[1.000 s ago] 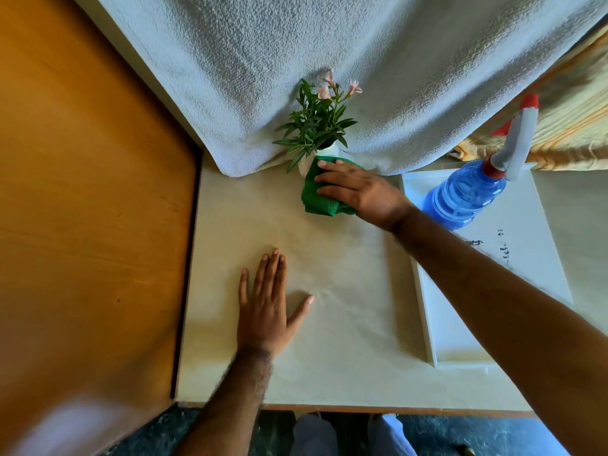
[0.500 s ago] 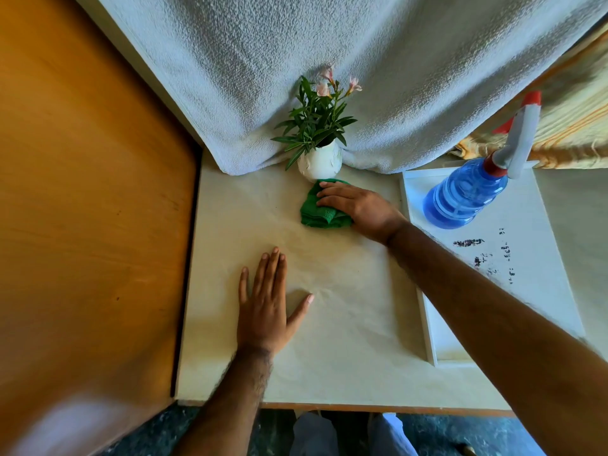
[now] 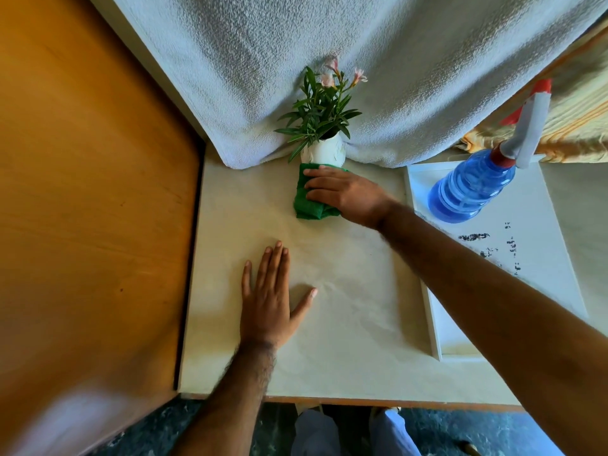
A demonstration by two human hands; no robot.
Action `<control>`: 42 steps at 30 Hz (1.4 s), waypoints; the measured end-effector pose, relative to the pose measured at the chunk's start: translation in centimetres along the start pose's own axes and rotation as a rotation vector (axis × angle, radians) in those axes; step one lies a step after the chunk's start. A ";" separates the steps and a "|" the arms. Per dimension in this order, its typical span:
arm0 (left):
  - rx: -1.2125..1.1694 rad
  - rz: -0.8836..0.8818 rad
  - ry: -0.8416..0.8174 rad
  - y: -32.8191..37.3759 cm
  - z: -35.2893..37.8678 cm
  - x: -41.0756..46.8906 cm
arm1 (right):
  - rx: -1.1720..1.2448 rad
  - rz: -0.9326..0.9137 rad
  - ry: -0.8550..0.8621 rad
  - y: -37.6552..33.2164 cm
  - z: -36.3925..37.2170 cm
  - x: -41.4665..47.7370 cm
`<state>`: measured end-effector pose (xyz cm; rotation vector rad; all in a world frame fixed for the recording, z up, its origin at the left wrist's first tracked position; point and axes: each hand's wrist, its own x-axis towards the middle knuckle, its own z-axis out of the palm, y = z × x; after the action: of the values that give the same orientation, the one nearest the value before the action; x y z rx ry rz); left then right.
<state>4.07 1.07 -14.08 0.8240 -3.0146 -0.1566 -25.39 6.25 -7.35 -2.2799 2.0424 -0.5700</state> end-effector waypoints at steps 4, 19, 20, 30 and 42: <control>-0.002 -0.004 -0.010 0.1 -0.1 -0.1 | 0.137 0.190 -0.088 -0.7 0.9 -0.6; -0.009 -0.009 -0.039 0.1 -0.7 0.0 | 0.358 0.566 -0.288 -5.7 -2.1 0.2; -0.013 -0.007 -0.043 0.1 -0.8 0.0 | 0.334 0.558 -0.297 -6.4 -2.5 -0.7; -0.053 -0.013 -0.083 0.2 -1.3 0.0 | 0.116 0.717 0.165 -11.1 -4.8 -12.6; -0.038 -0.004 -0.023 0.5 -0.8 -0.2 | -0.072 1.079 -0.117 -12.6 -2.8 -25.8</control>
<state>4.02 1.50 -13.21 0.8308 -3.0210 -0.2245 -16.05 33.48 -7.91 -0.8792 2.7591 -0.2524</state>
